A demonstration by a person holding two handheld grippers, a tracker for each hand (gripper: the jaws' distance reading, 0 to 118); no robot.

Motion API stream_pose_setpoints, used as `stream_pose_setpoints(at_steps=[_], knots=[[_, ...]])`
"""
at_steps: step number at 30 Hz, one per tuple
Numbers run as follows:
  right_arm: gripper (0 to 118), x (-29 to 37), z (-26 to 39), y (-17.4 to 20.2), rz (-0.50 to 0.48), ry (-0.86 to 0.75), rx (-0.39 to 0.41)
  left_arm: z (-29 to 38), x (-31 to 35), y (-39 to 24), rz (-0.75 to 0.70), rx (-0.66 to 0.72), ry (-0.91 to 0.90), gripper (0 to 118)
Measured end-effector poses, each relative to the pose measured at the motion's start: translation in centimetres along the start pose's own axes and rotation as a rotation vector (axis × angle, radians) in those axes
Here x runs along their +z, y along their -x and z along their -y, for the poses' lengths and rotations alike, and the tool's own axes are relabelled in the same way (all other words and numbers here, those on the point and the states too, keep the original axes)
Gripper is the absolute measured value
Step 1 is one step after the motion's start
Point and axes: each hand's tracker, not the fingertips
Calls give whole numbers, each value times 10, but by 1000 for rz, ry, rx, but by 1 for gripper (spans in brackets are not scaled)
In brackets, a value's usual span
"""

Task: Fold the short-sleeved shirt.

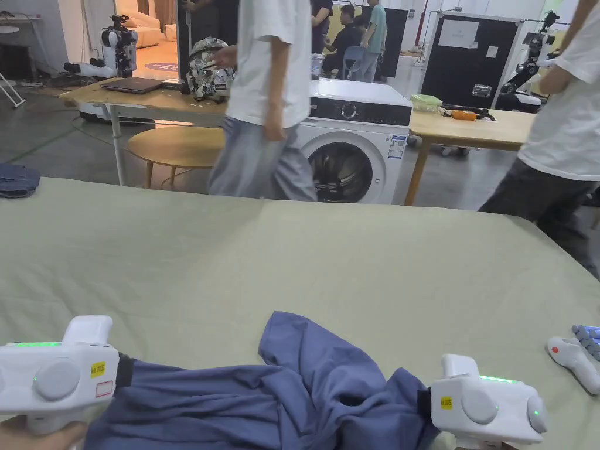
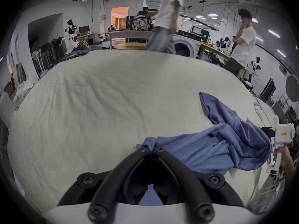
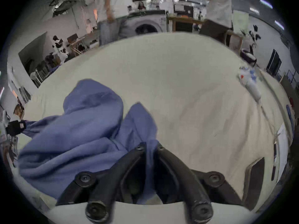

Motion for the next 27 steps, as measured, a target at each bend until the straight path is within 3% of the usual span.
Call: stream_pose_setpoints(at_steps=[10,17,27], knots=[[5,101,-60,-4,-3,-320,14,-54,71,18,-29,5,-208,0],[5,148,-118,7,43,-464,64,-110,122,40,-100,1,-321,0],[5,191,-207,11,143,-599,71,-195,165,56,-204,-16,-410,0]])
